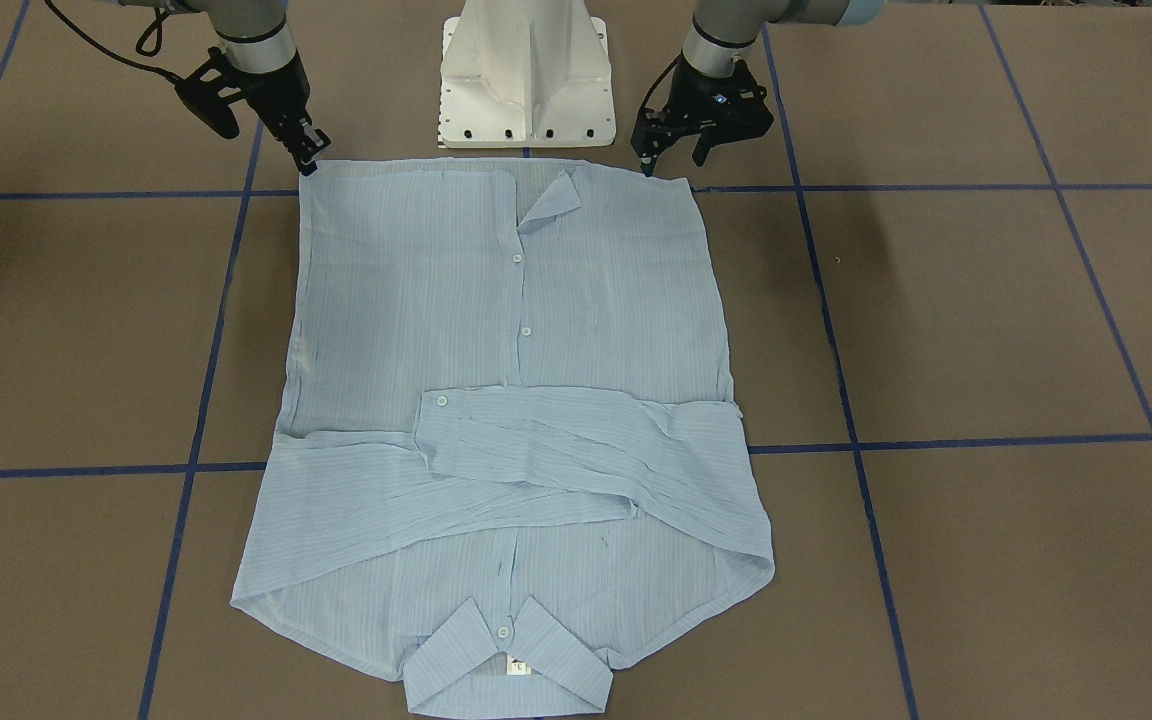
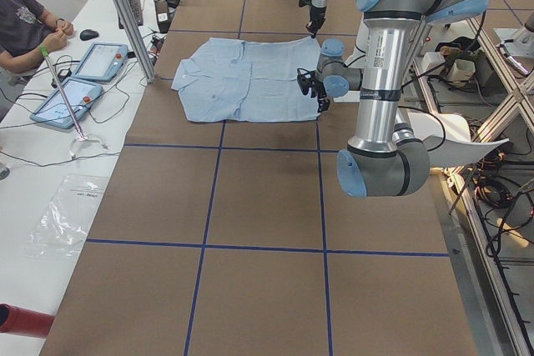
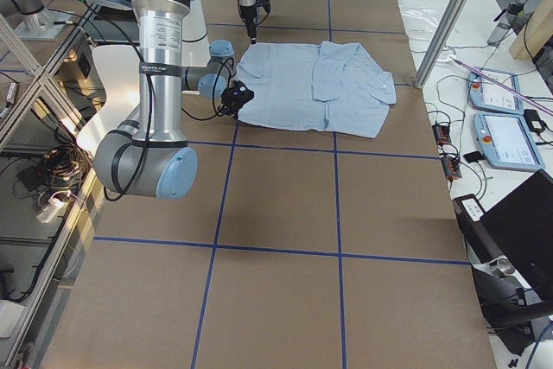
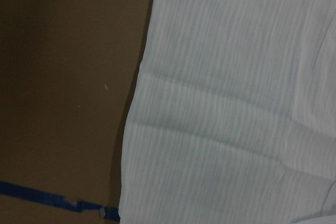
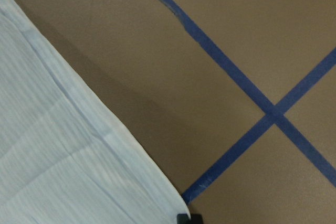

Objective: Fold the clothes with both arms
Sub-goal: 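Move both grippers to the shirt hem corners nearest the robot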

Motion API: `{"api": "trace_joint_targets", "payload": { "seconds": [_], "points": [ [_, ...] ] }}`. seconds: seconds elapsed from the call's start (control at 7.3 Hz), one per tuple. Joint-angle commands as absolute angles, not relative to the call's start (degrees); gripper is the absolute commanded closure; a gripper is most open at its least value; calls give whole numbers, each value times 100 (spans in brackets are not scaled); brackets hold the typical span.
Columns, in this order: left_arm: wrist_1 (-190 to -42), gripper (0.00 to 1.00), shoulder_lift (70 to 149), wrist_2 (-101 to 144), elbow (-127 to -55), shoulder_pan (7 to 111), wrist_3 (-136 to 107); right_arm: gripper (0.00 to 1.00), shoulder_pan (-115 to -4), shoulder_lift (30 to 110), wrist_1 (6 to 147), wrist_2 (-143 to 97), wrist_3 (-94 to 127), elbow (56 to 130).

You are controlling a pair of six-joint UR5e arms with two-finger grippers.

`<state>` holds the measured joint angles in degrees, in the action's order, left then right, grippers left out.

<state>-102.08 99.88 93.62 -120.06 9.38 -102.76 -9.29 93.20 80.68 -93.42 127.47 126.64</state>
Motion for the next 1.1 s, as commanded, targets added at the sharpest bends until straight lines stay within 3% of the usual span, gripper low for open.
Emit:
{"api": "trace_joint_targets", "payload": {
  "seconds": [0.0,0.68,0.82,0.96],
  "points": [
    [-10204,19,10028,9360,-11831,861,-10318,100,-932,9316,8068,-9387,12744,12639],
    [-10204,38,10037,9352,-11637,870,-10292,100,-949,9334,8068,-9396,12744,12639],
    [-10204,48,10037,9343,-11637,888,-10292,100,-949,9334,8068,-9396,12744,12647],
    [-10204,67,10037,9343,-11637,931,-10292,100,-949,9325,8068,-9396,12744,12647]
  ]
}}
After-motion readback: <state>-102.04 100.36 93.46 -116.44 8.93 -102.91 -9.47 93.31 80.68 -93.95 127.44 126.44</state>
